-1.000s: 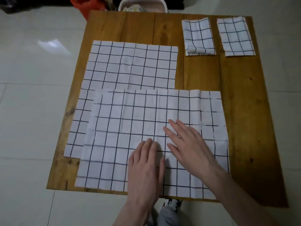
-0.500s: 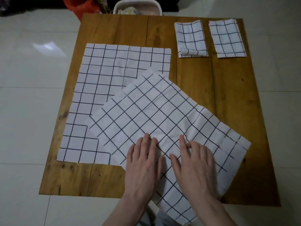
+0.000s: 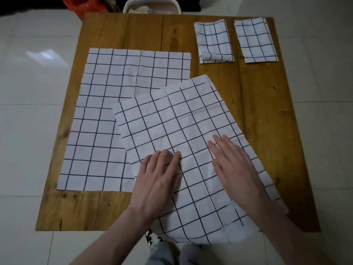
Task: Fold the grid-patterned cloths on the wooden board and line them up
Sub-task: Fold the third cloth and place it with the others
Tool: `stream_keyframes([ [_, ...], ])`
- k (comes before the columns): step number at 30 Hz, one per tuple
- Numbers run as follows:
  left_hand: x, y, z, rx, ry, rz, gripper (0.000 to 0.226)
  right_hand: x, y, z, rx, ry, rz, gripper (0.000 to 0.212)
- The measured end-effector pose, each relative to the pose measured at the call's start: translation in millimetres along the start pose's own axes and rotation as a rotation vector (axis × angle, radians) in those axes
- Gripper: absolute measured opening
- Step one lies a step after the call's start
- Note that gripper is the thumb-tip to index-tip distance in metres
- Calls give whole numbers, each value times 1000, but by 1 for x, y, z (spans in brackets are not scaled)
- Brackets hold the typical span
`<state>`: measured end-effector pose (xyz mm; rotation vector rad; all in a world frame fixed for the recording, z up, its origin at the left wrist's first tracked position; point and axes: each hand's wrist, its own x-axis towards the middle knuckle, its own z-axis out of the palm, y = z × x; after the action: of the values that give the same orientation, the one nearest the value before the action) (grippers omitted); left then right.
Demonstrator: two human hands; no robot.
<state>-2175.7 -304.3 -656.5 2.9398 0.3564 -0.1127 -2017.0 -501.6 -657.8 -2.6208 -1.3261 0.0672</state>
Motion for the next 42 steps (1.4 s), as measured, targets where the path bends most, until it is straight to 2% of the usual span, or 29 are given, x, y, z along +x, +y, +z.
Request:
stream_keyframes([
  [3,-2,1,-6,-14,55,25,54,8,18,2,-36,-18,-135,54],
  [8,-5,7,-12,-106,61,-35,60,5,24,-5,33,93,-164,24],
  [10,-6,6,-9,-153,73,-46,52,2,23,-9,72,106,-166,14],
  [13,-9,2,-8,-234,125,-27,24,2,21,-18,115,106,-193,10],
  [19,-3,-1,-46,-367,214,36,5,11,33,-58,157,63,-327,7],
  [26,33,-28,-106,-279,192,278,26,36,41,-118,100,113,-445,22],
  [31,76,-45,-149,-201,244,355,29,64,54,-150,12,140,-433,22],
  [33,94,-49,-170,-188,287,352,28,77,58,-164,-25,167,-395,15],
  [37,116,-52,-204,-139,431,355,24,90,62,-192,-93,299,-317,16],
  [40,115,-54,-209,-128,534,426,22,81,62,-201,-133,392,-280,17],
  [42,107,-53,-201,-125,545,472,24,67,60,-195,-162,435,-276,19],
])
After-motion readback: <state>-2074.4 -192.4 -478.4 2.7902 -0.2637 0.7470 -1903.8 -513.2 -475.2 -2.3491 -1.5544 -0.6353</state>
